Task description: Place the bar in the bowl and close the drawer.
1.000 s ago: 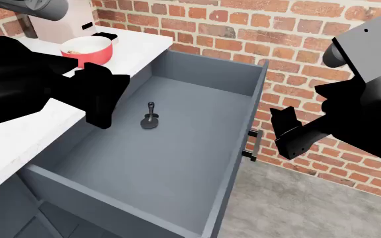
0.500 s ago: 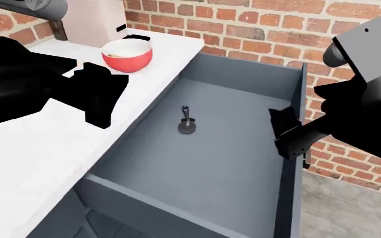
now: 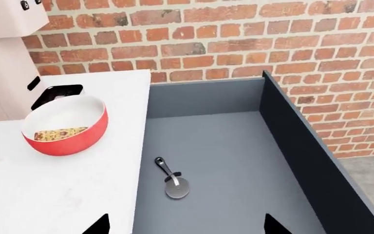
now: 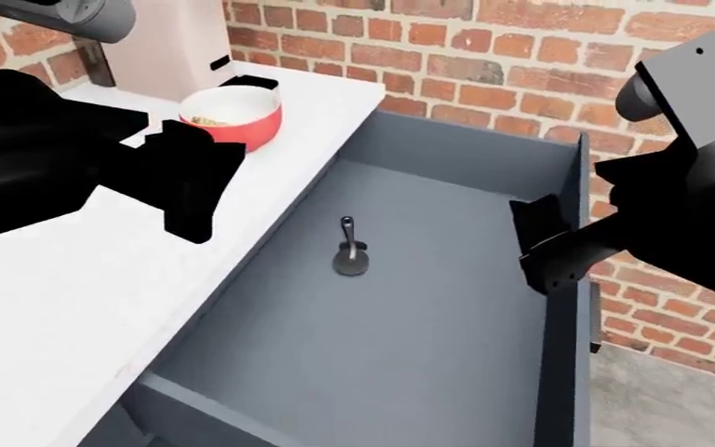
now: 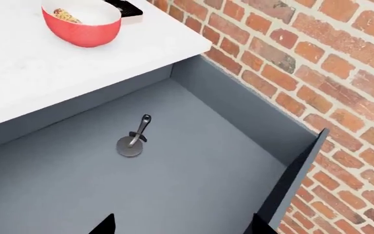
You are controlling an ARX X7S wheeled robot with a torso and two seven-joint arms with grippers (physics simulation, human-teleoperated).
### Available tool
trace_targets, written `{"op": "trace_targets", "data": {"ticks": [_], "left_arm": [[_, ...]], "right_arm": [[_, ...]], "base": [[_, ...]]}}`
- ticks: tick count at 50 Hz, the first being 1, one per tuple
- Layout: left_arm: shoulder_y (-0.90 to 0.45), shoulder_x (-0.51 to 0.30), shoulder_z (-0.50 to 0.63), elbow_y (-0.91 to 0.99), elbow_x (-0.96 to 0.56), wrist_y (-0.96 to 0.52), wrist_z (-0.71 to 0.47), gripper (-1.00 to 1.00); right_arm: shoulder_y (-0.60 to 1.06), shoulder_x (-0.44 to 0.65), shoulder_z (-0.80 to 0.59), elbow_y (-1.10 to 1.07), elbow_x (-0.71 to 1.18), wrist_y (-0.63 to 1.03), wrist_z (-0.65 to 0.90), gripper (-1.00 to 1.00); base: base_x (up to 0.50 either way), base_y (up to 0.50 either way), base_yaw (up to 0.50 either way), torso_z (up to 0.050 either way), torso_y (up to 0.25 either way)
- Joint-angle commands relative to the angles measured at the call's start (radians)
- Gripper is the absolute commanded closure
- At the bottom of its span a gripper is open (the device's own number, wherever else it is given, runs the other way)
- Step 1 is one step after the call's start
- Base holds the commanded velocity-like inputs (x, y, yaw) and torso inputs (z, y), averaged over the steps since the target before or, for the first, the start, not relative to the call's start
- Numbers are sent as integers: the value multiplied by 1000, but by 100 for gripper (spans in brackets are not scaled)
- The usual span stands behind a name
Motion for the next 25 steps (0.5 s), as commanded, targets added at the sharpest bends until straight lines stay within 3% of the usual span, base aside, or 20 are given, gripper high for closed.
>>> {"op": "trace_targets", "data": {"ticks": [1, 12, 25], "left_arm": [[-5, 0, 7, 3, -1, 4, 0, -100], [-4, 1, 12, 3, 11, 4, 5, -100], [-3, 0, 16, 5, 18, 7, 13, -100]], "right_arm": [[0, 0, 0, 1, -16, -1, 27, -100], [-9, 4, -5, -14, -51, -2, 54, -100], [-12, 3, -6, -22, -59, 14, 40, -100]], "base": [[0, 0, 0, 0, 0], [0, 0, -6, 0, 0], [-5, 14, -498, 0, 0]]}}
